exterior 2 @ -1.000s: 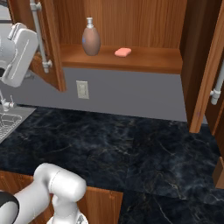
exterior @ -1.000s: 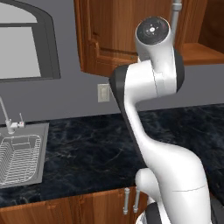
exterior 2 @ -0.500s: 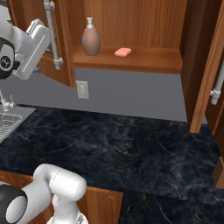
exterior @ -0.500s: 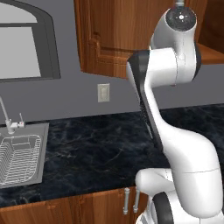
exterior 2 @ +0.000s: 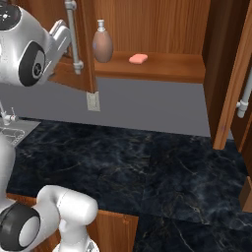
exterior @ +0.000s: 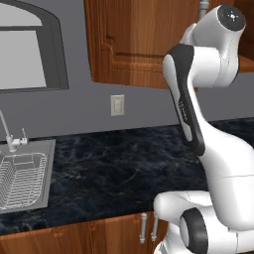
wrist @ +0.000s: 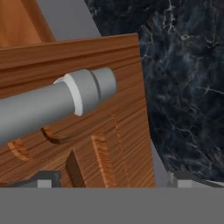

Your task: Pick up the bar soap and soap dispenser from the sink, and place them back in the cabinet, and close the cabinet doors.

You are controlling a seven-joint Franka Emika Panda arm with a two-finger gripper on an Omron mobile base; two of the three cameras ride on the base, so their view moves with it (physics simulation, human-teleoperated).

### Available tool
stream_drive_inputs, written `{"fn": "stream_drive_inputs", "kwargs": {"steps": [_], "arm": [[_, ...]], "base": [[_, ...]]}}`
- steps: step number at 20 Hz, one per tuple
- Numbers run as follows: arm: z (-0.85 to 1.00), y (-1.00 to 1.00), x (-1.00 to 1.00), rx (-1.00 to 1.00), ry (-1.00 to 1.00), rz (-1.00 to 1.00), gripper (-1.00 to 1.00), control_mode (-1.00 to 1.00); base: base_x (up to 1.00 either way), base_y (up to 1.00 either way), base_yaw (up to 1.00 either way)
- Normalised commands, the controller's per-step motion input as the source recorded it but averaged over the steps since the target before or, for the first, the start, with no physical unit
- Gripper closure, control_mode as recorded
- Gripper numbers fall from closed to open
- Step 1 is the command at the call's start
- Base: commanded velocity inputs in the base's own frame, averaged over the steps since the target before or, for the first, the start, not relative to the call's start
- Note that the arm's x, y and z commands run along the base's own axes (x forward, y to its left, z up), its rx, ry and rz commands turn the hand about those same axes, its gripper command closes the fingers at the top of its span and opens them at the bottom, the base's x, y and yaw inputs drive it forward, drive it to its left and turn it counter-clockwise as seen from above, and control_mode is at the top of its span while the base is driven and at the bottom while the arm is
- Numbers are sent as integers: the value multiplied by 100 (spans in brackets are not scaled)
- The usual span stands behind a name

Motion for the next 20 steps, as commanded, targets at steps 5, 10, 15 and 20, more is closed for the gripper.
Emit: {"fn": "stream_drive_inputs", "kwargs": {"steps": [5,10,15,20], "arm": [[-4,-32,47,2,0,8,-100,-100],[-5,-34,48,0,0,4,-100,-100],[-9,-30,53,0,0,4,-100,-100],[-11,-22,55,0,0,6,-100,-100]], "base": [[0,0,0],[0,0,0],[0,0,0],[0,0,0]]}}
